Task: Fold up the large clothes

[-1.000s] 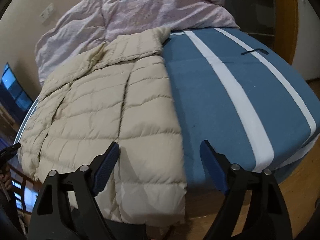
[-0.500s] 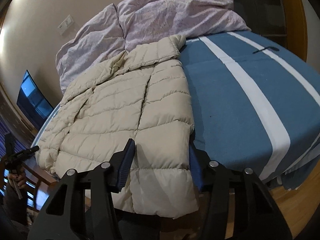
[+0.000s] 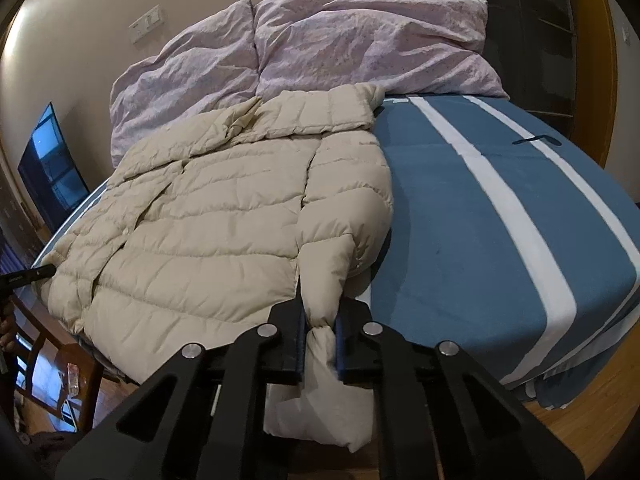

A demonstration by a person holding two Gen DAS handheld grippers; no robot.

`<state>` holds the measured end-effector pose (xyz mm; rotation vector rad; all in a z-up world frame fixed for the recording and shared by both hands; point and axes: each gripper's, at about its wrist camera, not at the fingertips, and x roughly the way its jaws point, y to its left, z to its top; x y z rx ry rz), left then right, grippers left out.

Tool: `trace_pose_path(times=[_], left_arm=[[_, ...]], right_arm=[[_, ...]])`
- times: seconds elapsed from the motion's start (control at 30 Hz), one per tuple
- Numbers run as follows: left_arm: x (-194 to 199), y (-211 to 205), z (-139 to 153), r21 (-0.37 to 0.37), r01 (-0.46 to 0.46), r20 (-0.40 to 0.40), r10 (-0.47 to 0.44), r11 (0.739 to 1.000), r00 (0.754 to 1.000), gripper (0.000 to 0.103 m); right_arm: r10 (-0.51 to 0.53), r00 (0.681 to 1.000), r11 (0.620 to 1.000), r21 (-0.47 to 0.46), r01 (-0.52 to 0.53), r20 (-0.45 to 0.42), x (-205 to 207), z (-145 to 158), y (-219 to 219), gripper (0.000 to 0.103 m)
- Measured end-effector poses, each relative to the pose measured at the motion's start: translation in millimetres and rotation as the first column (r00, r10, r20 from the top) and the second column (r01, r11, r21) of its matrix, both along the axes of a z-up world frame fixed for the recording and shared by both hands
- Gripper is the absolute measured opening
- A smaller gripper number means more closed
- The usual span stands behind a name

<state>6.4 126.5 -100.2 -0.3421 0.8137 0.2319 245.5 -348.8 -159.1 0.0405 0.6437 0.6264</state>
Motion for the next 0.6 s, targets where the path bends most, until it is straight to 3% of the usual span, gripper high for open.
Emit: trace_pose_path(times=[0.23, 0.6], left_arm=[[6, 4, 25, 0.021, -0.008, 0.048, 0.007, 1.0, 0.999, 0.006], [44, 21, 84, 0.073, -0.061, 0.146, 0.05, 0.995, 0.988, 0.006]], right_arm=[[-0.021, 1.0, 0.998, 0.051, 0.019, 0.021, 8, 27, -2, 0.008], [-0.03, 0.996, 0.99, 0.139, 0.017, 0.088, 42, 93, 18, 0.008]])
